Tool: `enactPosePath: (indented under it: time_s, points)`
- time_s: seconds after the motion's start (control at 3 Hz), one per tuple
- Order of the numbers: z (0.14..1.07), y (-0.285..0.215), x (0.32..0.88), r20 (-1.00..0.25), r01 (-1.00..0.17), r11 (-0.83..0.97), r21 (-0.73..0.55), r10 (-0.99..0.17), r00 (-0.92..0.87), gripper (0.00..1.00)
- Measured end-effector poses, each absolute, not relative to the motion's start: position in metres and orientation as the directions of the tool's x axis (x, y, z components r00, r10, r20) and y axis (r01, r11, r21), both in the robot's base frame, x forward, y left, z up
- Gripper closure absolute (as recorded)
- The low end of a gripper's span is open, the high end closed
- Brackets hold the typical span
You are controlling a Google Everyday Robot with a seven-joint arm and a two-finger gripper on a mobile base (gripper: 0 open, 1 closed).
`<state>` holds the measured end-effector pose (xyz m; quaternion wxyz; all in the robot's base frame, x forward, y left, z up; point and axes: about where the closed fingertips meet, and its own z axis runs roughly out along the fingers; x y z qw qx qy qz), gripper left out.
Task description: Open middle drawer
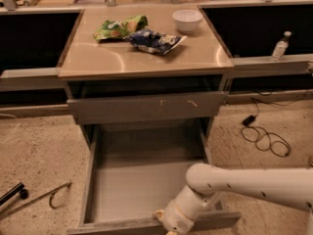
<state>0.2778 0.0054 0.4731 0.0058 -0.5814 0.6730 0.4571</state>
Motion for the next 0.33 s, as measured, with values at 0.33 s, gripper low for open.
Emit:
enactPosePath:
  time_s: [0.33]
  points:
    - [0.4731,0.0098,0.284,-0.539,-0.788,-0.094,0.609,-0.777,-0.324,0.0]
